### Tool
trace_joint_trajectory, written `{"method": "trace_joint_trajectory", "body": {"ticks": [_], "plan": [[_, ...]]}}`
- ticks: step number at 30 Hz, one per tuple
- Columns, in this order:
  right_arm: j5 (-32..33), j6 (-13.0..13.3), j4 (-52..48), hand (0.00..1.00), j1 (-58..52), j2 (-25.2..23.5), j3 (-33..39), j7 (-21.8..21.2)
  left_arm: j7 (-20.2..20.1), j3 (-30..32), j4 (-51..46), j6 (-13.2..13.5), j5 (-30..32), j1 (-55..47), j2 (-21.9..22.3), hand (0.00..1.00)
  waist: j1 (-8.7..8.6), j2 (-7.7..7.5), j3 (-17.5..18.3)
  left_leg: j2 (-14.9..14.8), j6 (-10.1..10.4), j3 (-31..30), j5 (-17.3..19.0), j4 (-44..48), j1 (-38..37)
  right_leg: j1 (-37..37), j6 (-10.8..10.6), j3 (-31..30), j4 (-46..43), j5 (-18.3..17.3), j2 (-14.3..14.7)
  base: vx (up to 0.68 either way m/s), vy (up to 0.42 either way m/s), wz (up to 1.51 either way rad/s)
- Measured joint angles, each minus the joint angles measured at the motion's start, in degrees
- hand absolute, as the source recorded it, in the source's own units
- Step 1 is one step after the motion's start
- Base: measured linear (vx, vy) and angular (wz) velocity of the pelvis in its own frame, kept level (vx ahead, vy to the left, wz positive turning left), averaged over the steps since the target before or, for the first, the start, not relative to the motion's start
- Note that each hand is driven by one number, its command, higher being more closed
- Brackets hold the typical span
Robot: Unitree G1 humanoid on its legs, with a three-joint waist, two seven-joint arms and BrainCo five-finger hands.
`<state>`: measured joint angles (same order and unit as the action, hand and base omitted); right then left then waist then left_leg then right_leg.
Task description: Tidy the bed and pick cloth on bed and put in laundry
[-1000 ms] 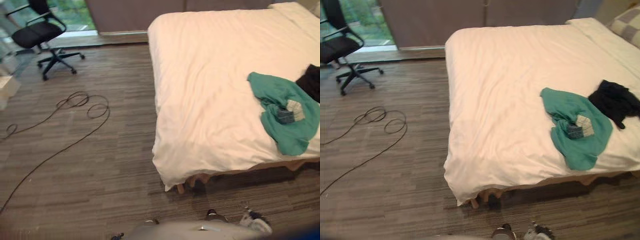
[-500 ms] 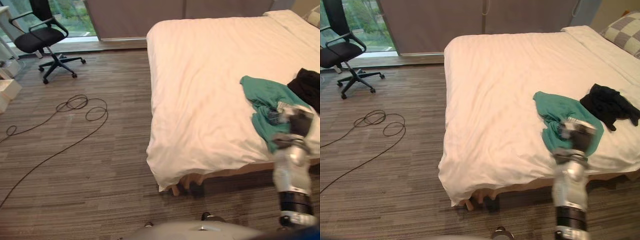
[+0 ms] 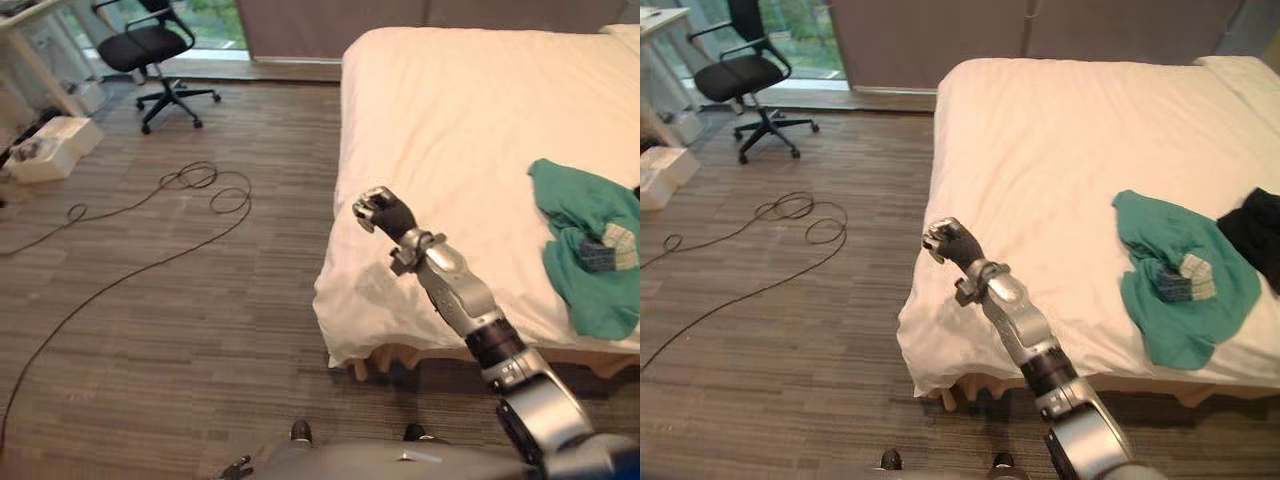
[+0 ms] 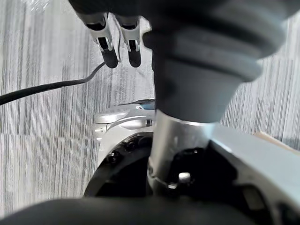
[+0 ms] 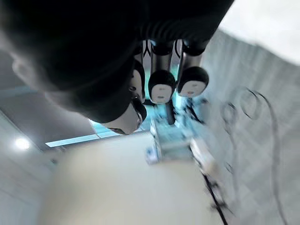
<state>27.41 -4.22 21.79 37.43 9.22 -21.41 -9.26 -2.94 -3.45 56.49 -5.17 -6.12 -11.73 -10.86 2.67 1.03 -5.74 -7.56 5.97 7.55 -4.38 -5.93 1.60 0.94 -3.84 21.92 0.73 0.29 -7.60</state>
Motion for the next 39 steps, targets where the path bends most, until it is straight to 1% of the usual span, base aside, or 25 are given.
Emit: {"method": "trace_joint_trajectory", "body": {"ticks": [2, 3, 5, 8, 10, 12, 13, 14, 15, 17, 19, 20, 21, 23, 24, 26, 27, 28, 29, 31, 33, 34, 35, 37, 39], "plan": [[0.0, -0.1, 4.5, 1.00, 7.4, -1.3, 0.0, 1.6, -1.5, -2.0, -0.5, 0.5, 0.0, 2.9, -1.2, 0.00, 1.96, 0.17, -3.5, -0.6, 0.1, -1.3, -1.6, 0.0, 3.1, 2.7, 0.6, 1.0, -1.2, 0.2, 0.5, -0.16, -0.055, 0.30], [0.0, -0.1, 6.0, 1.00, 9.7, -2.1, 0.1, 2.2, -2.1, -2.4, -1.0, 0.4, 0.0, 3.7, -1.6, 0.00, 2.51, 0.28, -4.8, -0.9, 0.2, -1.8, -2.2, 0.0, 4.0, 3.6, 0.8, 1.2, -1.9, 0.2, 0.7, -0.16, -0.049, 0.27], [0.0, 0.1, 9.9, 1.00, 15.3, -3.7, 0.3, 3.6, -4.2, -3.4, -3.7, 0.3, 0.7, 5.6, -2.8, 0.00, 4.46, 0.49, -8.4, -1.5, 0.2, -2.7, -3.5, 0.0, 6.6, 6.4, 1.4, 1.2, -3.9, 0.0, 1.0, -0.15, -0.030, 0.24], [0.0, 0.3, 14.4, 1.00, 22.0, -5.2, 0.4, 5.1, -5.5, -3.9, -9.4, 0.3, 3.5, 6.2, -3.6, 0.00, 4.98, 1.23, -13.0, -1.5, -0.2, -4.4, -4.9, 0.0, 10.0, 10.0, 1.8, 0.9, -6.1, -0.3, 0.9, -0.13, 0.011, 0.26], [0.0, 0.7, 16.2, 1.00, 25.4, -5.7, 0.3, 6.0, -5.7, -6.5, -11.9, 0.0, 3.1, 7.3, -5.3, 0.00, 5.38, 2.09, -15.9, -1.4, -0.3, -5.1, -5.6, 0.0, 12.0, 12.0, 1.8, 0.8, -7.3, -0.3, 0.6, -0.11, 0.027, 0.13], [0.0, 1.0, 17.4, 1.00, 26.7, -5.8, 0.3, 7.6, -6.0, -8.9, -12.4, -1.2, 2.1, 9.2, -7.0, 0.00, 6.11, 2.72, -17.7, -1.2, -0.5, -5.3, -5.8, 0.0, 13.7, 14.0, 1.8, 0.8, -8.1, -0.3, 0.3, -0.09, 0.026, 0.04], [0.0, 1.0, 18.4, 1.00, 27.3, -5.9, 0.1, 8.6, -4.4, -8.7, -10.3, -2.2, 2.0, 10.7, -7.7, 0.00, 6.25, 2.72, -17.9, -1.2, -0.6, -5.3, -6.0, 0.0, 14.8, 15.3, 1.8, 0.8, -8.7, -0.5, 0.1, -0.05, 0.016, 0.09], [0.1, 1.0, 19.0, 1.00, 27.7, -5.8, 0.1, 9.3, -1.6, -7.5, -7.5, -3.0, 1.4, 13.2, -7.7, 0.00, 6.31, 2.71, -17.9, -1.2, -0.7, -5.3, -6.3, 0.0, 15.7, 16.2, 1.8, 1.1, -9.3, -0.7, 0.0, -0.03, 0.009, 0.14], [0.3, 1.2, 20.8, 1.00, 29.4, -5.6, 0.4, 10.5, 2.1, -5.6, -4.4, -3.6, 0.4, 18.6, -7.6, 0.00, 6.32, 2.61, -18.1, -1.2, -1.0, -5.7, -7.2, 0.1, 17.4, 18.1, 2.0, 1.4, -10.6, -1.0, -0.4, -0.02, 0.014, 0.27], [0.6, 1.6, 22.8, 1.00, 33.0, -3.9, 1.0, 12.8, 4.9, -5.3, -3.8, -3.4, -0.8, 29.0, -8.0, 0.00, 5.88, 3.33, -19.8, -0.7, -0.7, -7.9, -9.0, 0.2, 20.0, 20.6, 2.0, 0.7, -13.5, -2.1, -1.0, -0.05, 0.048, 0.45], [1.2, 2.8, 24.7, 1.00, 36.0, -2.7, 3.7, 15.1, 5.8, -5.5, -4.3, -2.9, -2.8, 38.7, -7.1, 0.00, 5.78, 2.70, -21.6, -0.4, -0.6, -8.3, -10.1, 0.3, 21.9, 23.3, 2.1, 0.3, -15.7, -2.7, -1.7, -0.09, 0.051, 0.25], [2.4, 3.5, 25.7, 1.00, 37.2, -2.2, 5.3, 16.3, 5.8, -5.7, -4.4, -2.9, -3.9, 42.8, -6.0, 0.00, 5.61, 2.74, -21.9, -0.1, -0.6, -8.4, -10.6, 0.3, 23.3, 24.8, 2.1, -0.4, -16.4, -2.7, -2.0, -0.08, 0.057, 0.05], [2.8, 4.1, 26.5, 1.00, 37.9, -1.6, 6.1, 16.9, 5.8, -5.7, -4.5, -2.9, -4.6, 45.0, -5.1, 0.00, 5.45, 2.78, -22.1, 0.2, -0.6, -8.3, -11.0, 0.3, 24.0, 26.0, 2.0, -0.7, -17.1, -2.8, -2.4, -0.06, 0.064, 0.05], [4.6, 5.5, 29.1, 1.00, 39.2, 0.2, 8.9, 18.5, 5.8, -6.4, -4.1, -3.2, -6.0, 48.8, -3.9, 0.00, 3.98, 3.29, -22.9, 0.6, -0.8, -8.1, -11.4, 0.3, 25.4, 27.8, 2.0, -1.0, -17.9, -2.7, -3.2, -0.05, 0.055, 0.00], [5.7, 6.0, 29.9, 1.00, 39.2, 1.4, 9.9, 18.6, 5.8, -7.0, -3.4, -3.4, -6.6, 49.7, -3.7, 0.00, 3.86, 3.46, -23.0, 0.7, -0.9, -7.9, -11.5, 0.3, 25.7, 28.3, 1.9, -1.4, -18.2, -2.7, -3.4, -0.04, 0.045, -0.04], [8.9, 6.6, 31.7, 1.00, 39.1, 5.3, 12.2, 18.8, 5.8, -7.7, -1.6, -4.3, -7.1, 51.8, -2.8, 0.00, 3.43, 4.37, -23.4, 1.1, -0.9, -7.3, -11.5, 0.3, 26.1, 29.7, 1.8, -3.2, -19.0, -2.7, -3.7, -0.04, 0.046, -0.11], [9.9, 6.8, 32.0, 1.00, 39.1, 6.0, 12.8, 18.6, 5.9, -7.7, -1.2, -4.5, -7.9, 52.2, -2.8, 0.00, 3.41, 4.40, -23.4, 1.1, -0.7, -6.6, -11.3, 0.3, 26.4, 30.6, 1.8, -3.9, -19.2, -2.7, -3.7, -0.05, 0.026, -0.22], [11.4, 7.2, 32.0, 1.00, 39.0, 7.2, 13.0, 18.0, 5.9, -7.7, -0.1, -4.8, -8.7, 52.8, -2.8, 0.00, 2.99, 4.86, -23.7, 1.2, -0.6, -6.1, -11.2, 0.3, 27.0, 31.7, 1.7, -4.5, -19.7, -2.7, -3.7, -0.05, 0.008, -0.30], [12.0, 7.7, 31.1, 1.00, 39.0, 7.1, 12.9, 16.1, 5.9, -7.7, 0.6, -5.3, -9.2, 53.8, -2.7, 0.00, 2.86, 5.15, -23.8, 1.2, -0.6, -5.3, -11.2, 0.3, 27.5, 33.2, 1.7, -5.5, -20.5, -2.7, -3.9, -0.03, 0.007, -0.28], [13.1, 8.5, 30.5, 1.00, 38.9, 6.4, 12.9, 14.5, 5.9, -7.5, 2.1, -5.9, -10.4, 56.2, -1.4, 0.00, 2.84, 5.98, -24.2, 1.5, -0.7, -4.4, -11.3, 0.3, 27.8, 34.6, 1.5, -6.8, -21.8, -2.9, -4.4, -0.02, 0.022, -0.18], [15.0, 8.5, 29.8, 1.00, 37.7, 6.3, 12.9, 13.2, 5.9, -7.1, 2.1, -6.0, -11.5, 57.7, -0.5, 0.00, 2.54, 6.26, -24.3, 1.7, -0.7, -3.3, -11.0, 0.3, 27.7, 35.4, 1.1, -7.6, -22.6, -3.2, -4.6, -0.02, 0.002, -0.08], [16.4, 8.7, 28.9, 1.00, 37.2, 6.0, 13.0, 12.2, 5.9, -6.0, 2.0, -6.0, -12.3, 58.2, 0.0, 0.00, 2.14, 6.26, -24.3, 1.7, -0.8, -2.0, -10.8, 0.3, 27.7, 35.7, 0.9, -8.2, -22.7, -3.3, -4.7, 0.00, 0.011, -0.07], [17.0, 8.9, 28.4, 1.00, 36.8, 5.0, 13.0, 11.6, 6.1, -4.4, 1.9, -6.0, -13.2, 58.2, 0.3, 0.00, 1.32, 6.25, -24.3, 1.7, -1.3, -0.5, -10.5, 0.3, 27.7, 35.8, 0.8, -8.6, -22.6, -3.3, -4.9, 0.02, 0.028, -0.09], [18.2, 8.9, 26.4, 1.00, 34.8, 3.0, 13.0, 9.4, 7.2, -2.2, 1.6, -7.0, -14.7, 58.1, 1.1, 0.00, 0.00, 6.11, -24.3, 1.9, -1.5, 2.0, -10.4, 0.3, 27.6, 36.0, 0.1, -9.7, -21.9, -2.9, -5.2, 0.05, 0.048, -0.18], [18.6, 8.9, 22.9, 1.00, 30.8, 0.7, 12.8, 6.6, 8.2, -0.7, 1.5, -7.4, -15.8, 57.7, 2.1, 0.00, -1.34, 5.60, -24.0, 2.3, -2.1, 3.8, -10.4, 0.3, 27.2, 35.6, -0.6, -10.9, -20.3, -2.1, -5.3, 0.09, 0.066, -0.22]]}}
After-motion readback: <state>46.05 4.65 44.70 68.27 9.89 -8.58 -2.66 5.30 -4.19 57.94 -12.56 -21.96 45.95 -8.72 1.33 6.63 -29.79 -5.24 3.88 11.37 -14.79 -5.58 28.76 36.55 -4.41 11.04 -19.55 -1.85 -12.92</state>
